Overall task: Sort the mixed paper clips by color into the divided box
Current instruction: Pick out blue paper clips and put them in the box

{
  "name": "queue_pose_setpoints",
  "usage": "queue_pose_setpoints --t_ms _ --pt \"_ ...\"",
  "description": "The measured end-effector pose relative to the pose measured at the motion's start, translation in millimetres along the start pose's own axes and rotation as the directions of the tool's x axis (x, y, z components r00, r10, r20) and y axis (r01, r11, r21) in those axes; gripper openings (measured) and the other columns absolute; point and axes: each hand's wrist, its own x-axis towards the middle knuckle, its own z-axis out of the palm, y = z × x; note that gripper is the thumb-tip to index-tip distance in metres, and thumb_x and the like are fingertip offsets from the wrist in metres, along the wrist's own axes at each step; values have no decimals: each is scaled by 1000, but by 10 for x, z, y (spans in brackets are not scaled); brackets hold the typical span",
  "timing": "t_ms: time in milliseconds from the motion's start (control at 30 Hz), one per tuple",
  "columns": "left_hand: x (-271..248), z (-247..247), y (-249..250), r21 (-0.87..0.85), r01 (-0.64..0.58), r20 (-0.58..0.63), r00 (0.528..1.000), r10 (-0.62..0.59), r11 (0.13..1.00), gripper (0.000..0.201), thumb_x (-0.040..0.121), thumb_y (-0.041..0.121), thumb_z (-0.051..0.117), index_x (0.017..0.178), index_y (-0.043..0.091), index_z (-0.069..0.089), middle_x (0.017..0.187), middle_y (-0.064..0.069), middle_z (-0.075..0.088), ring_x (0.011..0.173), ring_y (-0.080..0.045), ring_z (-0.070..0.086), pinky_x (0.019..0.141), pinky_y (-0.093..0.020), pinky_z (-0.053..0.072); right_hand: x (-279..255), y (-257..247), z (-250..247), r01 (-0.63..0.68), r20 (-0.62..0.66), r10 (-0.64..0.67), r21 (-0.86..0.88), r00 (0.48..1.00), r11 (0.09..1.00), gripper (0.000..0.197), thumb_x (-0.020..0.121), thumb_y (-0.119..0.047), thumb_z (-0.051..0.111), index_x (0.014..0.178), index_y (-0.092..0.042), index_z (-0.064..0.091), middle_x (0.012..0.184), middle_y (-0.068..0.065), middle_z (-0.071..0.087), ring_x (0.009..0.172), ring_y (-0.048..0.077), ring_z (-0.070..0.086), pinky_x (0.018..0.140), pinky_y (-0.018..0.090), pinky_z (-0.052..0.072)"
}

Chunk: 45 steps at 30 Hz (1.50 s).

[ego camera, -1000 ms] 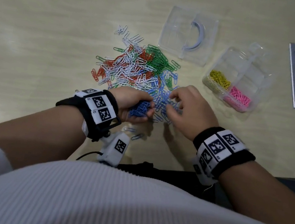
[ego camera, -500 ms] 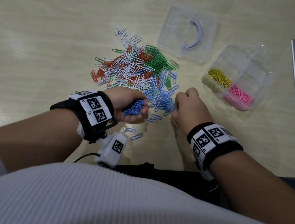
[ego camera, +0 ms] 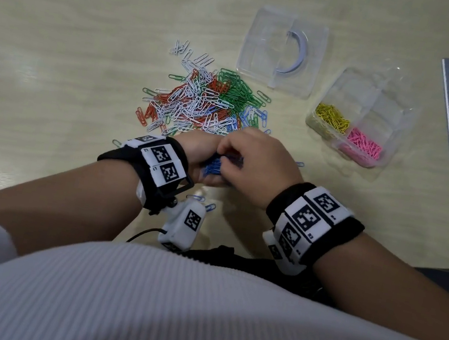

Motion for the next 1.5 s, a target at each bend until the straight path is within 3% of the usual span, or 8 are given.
queue_pose_setpoints --t_ms 133,233,333,833,1067,1233,1367,1500 --pt "-19 -83 -2 -55 20 -12 1000 -20 998 27 100 23 44 82 8 57 62 -5 60 49 -12 60 48 -25 57 7 159 22 -139 -109 141 29 984 990 16 85 -17 57 100 -16 62 98 2 51 87 21 55 77 33 45" --pt "-60 -165 -8 -41 1 -45 999 -3 999 33 102 24 39 74 11 53 57 -3 55 44 -10 56 42 -20 51 11 319 87 -134 142 189 -326 972 936 39 86 -36 61 121 -21 51 115 6 43 103 28 50 83 37 47" --pt "-87 -246 -13 -50 -5 -51 999 2 999 33 102 24 38 74 11 52 59 -4 55 45 -11 57 44 -20 52 -3 384 179 -55 195 159 -452 968 890 27 90 -31 54 112 -16 50 111 9 41 97 33 48 75 41 47" --pt "-80 -117 23 -18 -2 -106 994 0 1000 32 101 23 39 78 10 55 61 -5 60 48 -11 61 44 -23 54 77 205 -167 -21 20 25 -184 1000 983 10 79 -16 64 88 -12 65 88 2 56 83 22 54 68 26 32" --pt "-71 -42 3 -142 -10 35 999 15 990 26 99 19 39 86 6 57 71 -8 61 50 -15 60 49 -29 55 89 17 -118 160 83 -151 -120 985 980 21 84 -26 63 103 -20 65 99 -1 60 93 18 54 79 31 43" --pt "-68 -111 11 -197 33 39 999 -26 980 28 98 23 41 74 13 51 60 -3 56 48 -11 53 43 -19 51 -45 285 -210 -143 -174 142 6 974 990 24 82 -21 60 105 -16 59 102 1 55 87 18 57 79 34 48" --pt "-67 -146 7 -157 10 7 1000 -9 988 31 98 27 42 70 16 49 56 -1 54 46 -10 47 38 -16 47 -66 469 -173 -663 16 692 -269 722 698 48 85 -27 62 124 -11 41 130 11 37 114 35 49 81 37 39" --pt "-56 -191 -11 -138 -1 -30 1000 -3 990 35 100 32 44 69 16 49 56 -1 53 46 -10 48 38 -17 46 -35 379 15 -588 17 607 -227 795 776 45 88 -30 58 124 -8 41 128 13 35 116 35 46 88 40 41"
